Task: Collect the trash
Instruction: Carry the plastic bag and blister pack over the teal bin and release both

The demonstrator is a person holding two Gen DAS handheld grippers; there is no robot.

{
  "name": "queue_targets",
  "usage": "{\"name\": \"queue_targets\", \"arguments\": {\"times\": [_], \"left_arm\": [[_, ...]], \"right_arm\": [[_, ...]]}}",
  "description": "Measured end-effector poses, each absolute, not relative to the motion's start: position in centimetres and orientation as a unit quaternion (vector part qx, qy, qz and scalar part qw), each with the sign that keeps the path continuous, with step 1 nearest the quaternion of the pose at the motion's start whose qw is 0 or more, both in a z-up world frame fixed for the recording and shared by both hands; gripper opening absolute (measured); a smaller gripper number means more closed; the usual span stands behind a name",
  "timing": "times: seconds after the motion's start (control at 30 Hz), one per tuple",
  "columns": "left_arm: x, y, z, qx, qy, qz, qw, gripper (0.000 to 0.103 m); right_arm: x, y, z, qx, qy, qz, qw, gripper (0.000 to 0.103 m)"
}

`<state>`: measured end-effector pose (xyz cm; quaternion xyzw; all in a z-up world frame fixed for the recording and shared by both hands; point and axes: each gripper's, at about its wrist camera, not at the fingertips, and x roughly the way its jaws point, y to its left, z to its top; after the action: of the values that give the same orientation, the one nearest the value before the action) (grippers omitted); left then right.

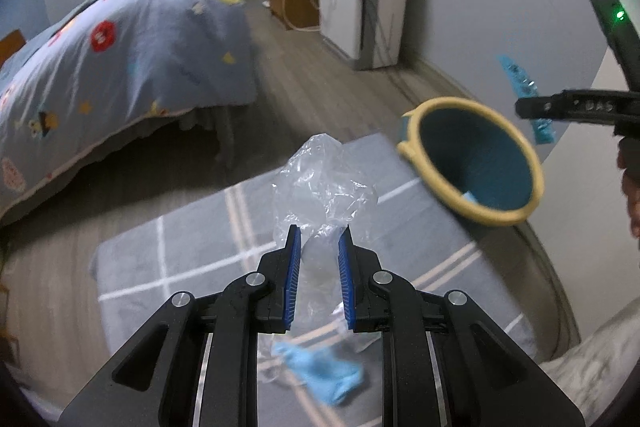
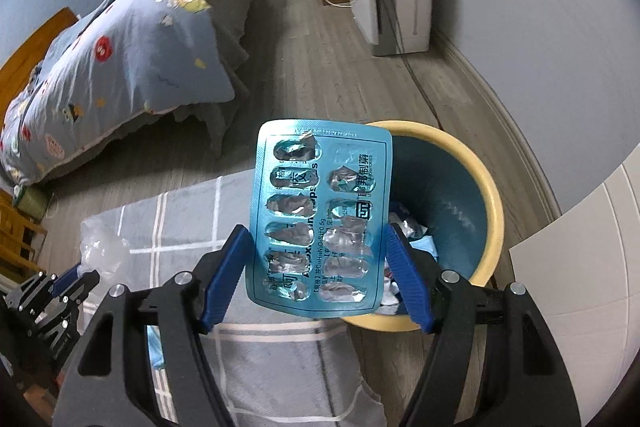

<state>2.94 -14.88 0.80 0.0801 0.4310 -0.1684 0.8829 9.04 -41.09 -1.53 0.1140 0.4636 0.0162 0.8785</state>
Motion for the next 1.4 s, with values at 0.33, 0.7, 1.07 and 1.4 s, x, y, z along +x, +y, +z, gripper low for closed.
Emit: {"name": "queue_targets", "arguments": {"times": [0.33,0.7,1.07,1.4], "left_arm": [[4.4,-22.3,0.8,0.110,0.424,-0.219,0.872,0.019],[6.3,-27.5,-1.6,0.108,0.448,-0.258,0.849,0.019],[9.0,-32.5,-2.9,0.123,0.447,-0.289,0.837,0.019],[11.4,-34.5,-3.6,0.121,0.443,-0.290,0.840,0.022]], "right_arm": [[9.8,-44.2,-3.0,0.130,0.477,-0.008,0.869,0.069],[11.2,-48.9,-7.3,0.228,0.504,-0.034,0.833,0.069],[11.3,-52.6,-11.7,0.293,0.529,-0.089,0.792,0.069],[11.8,-52.1,-9.3,0.288,0.483,-0.091,0.822,0.069]]}}
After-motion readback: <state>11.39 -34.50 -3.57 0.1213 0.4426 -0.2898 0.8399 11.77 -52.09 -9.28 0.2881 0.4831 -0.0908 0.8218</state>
